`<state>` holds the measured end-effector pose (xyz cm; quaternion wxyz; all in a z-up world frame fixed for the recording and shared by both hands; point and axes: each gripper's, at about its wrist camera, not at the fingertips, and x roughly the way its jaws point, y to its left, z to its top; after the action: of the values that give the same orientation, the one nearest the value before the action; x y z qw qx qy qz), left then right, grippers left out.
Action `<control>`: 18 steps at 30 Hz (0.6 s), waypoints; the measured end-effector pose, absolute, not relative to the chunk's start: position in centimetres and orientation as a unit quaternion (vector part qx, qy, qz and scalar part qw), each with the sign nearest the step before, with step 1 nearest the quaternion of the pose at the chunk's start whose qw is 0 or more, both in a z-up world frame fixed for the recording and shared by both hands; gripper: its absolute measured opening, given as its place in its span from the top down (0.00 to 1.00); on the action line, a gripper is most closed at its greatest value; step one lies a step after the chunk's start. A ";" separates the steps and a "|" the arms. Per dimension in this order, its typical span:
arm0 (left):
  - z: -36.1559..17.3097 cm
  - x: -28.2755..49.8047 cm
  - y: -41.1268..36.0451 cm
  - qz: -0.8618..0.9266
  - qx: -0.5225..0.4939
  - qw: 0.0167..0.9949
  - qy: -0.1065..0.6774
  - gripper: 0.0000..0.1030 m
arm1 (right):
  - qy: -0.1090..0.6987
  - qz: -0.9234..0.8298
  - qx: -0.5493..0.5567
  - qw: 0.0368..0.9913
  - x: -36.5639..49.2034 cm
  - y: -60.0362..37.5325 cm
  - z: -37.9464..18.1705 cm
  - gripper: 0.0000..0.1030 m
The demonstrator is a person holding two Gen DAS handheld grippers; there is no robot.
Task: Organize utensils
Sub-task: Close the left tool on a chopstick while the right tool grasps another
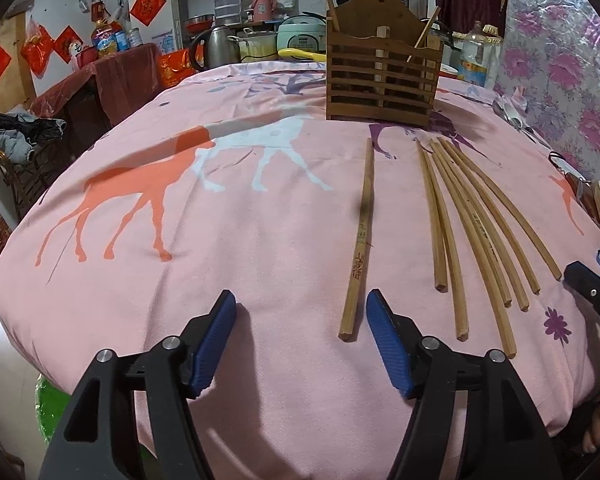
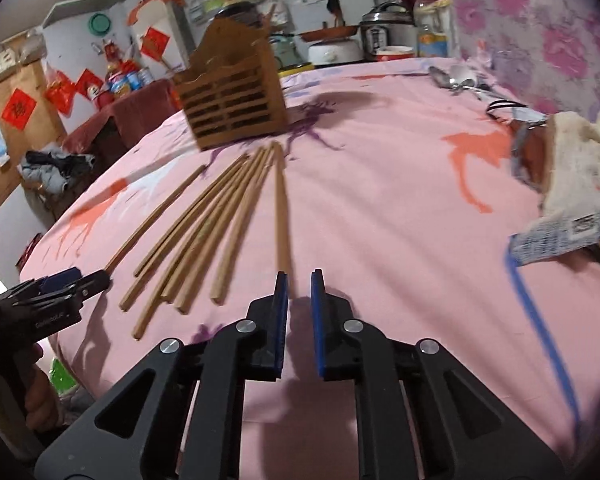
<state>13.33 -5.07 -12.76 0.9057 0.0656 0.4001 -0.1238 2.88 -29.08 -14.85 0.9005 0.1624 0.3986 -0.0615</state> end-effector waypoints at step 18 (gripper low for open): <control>-12.6 12.2 -5.3 -0.152 0.069 0.903 0.396 0.67 | 0.403 -0.042 0.144 0.903 3.9 -27.6 -15.2 0.83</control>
<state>12.24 -5.33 -12.56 0.9028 0.0688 0.3962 -0.1524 3.94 -27.62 -15.18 0.9026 0.1445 0.4033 -0.0419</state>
